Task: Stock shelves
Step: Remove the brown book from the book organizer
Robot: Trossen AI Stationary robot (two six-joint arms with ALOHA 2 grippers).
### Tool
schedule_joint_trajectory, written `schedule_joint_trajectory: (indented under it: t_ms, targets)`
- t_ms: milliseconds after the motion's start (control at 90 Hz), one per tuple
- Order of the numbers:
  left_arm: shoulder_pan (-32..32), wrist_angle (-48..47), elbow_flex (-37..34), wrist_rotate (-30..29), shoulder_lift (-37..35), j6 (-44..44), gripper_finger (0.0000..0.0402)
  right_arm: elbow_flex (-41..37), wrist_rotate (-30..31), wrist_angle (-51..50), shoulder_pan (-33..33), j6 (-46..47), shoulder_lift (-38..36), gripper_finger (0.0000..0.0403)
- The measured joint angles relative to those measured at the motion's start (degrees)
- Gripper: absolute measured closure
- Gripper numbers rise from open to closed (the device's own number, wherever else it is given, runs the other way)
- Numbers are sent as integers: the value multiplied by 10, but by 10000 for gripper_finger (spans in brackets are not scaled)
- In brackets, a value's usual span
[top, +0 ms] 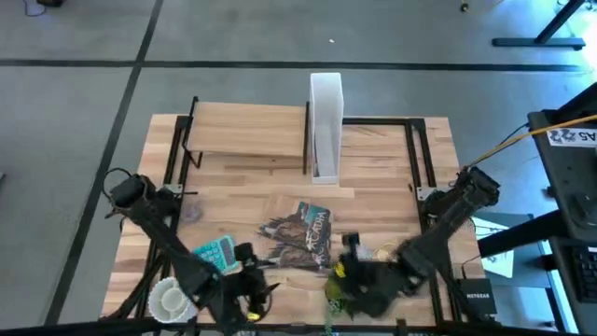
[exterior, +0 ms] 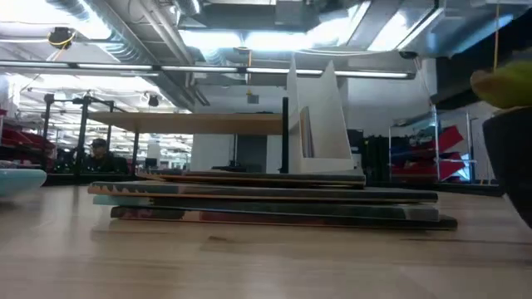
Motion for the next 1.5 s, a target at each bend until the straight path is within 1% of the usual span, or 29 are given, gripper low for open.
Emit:
schedule_joint_trajectory:
  t_ms: [89, 200, 289, 344, 400, 533, 678, 789, 889, 989, 1100, 1189, 1233, 1356, 1500]
  targets:
    - [-13, -13, -5, -16, 0, -31, 165, -35, 14, -7, -61, 2, 1, 299]
    - [-25, -10, -11, -31, 0, -43, 165, -82, 22, -12, -135, 3, 1, 252]
    - [-28, -9, -15, -32, 0, -46, 165, -122, 87, 3, -185, 13, 1, 212]
    - [-29, -6, -19, -32, 0, -48, 165, -148, 136, 39, -210, 17, 1, 192]
    - [-28, -9, -21, -33, 0, -51, 165, -172, 157, 86, -231, 17, 1, 176]
    - [-23, -10, -21, -37, 0, -54, 165, -219, 165, 223, -285, 19, 1, 163]
    - [-22, -10, -21, -37, 0, -54, 165, -250, 161, 310, -334, 40, 1, 163]
    - [-22, -10, -21, -37, 0, -56, 165, -254, 119, 314, -361, 67, 1, 178]
    - [-22, -9, -21, -37, 0, -57, 165, -255, 109, 315, -376, 75, 1, 205]
    - [-20, -9, -21, -37, 0, -59, 165, -255, 102, 313, -382, 76, 1, 249]
    - [-17, -8, -21, -37, 0, -60, 165, -255, 74, 305, -392, 92, 4, 313]
    - [-17, -6, -21, -37, 0, -60, 165, -254, 88, 306, -393, 96, 7, 372]
    - [-16, -7, -21, -37, 0, -60, 165, -254, 103, 303, -390, 97, 7, 388]
    - [-17, -6, -21, -37, 0, -54, 165, -254, 143, 293, -374, 121, 2, 390]
    - [-16, -7, -21, -37, 0, -53, 165, -254, 209, 294, -353, 123, -29, 398]
